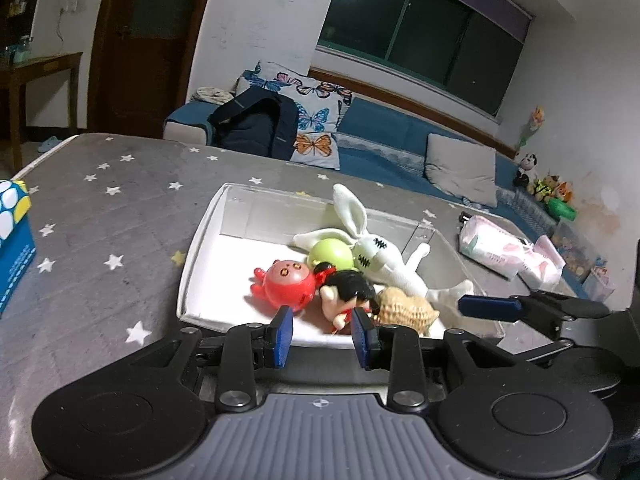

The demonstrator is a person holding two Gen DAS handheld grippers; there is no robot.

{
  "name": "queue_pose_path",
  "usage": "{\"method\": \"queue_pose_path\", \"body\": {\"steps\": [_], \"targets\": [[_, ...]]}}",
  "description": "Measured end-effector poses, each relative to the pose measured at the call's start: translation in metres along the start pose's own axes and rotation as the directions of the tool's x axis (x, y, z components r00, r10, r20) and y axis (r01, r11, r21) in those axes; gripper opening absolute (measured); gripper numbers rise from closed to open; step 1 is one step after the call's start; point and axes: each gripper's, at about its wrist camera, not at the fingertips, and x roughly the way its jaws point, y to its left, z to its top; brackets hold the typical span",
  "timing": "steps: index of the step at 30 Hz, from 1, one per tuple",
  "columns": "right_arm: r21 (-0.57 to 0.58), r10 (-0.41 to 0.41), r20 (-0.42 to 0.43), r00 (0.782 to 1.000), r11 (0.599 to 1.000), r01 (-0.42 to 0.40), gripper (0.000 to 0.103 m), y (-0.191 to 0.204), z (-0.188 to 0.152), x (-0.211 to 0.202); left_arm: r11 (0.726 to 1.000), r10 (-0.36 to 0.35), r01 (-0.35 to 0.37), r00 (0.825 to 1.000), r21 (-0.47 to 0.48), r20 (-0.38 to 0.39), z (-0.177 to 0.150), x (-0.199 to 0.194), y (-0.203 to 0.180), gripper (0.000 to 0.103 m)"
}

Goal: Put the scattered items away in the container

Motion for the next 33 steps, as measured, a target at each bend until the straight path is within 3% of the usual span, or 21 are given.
{"method": "queue_pose_path", "body": {"steps": [6, 18, 24, 33], "targets": [[0.016, -0.005, 0.025, 1.0, 1.0, 0.005, 0.103, 0.002, -0.011, -0.016, 0.999, 0.036, -0.036, 0.999, 0.005, -0.012, -0.012, -0.009, -0.001, 0.035], [0.055, -0.021, 0.068, 0.997, 0.998, 0.017, 0.103, 0.007, -0.033, -0.04, 0.996, 0.081, -0.08, 0.996, 0.044, -0.022, -0.034, -0.022, -0.009, 0.035], [0.081, 0.017, 0.095, 0.995, 0.996, -0.024, 0.103, 0.008, -0.045, -0.044, 0.991, 0.098, -0.096, 0.995, 0.09, -0.022, -0.044, -0.025, -0.02, 0.035], [0.126, -0.002, 0.059, 0.998, 0.992, -0.005, 0.103, 0.007, -0.055, -0.045, 0.983, 0.142, -0.139, 0.99, 0.121, -0.015, -0.054, -0.027, -0.028, 0.035]]}}
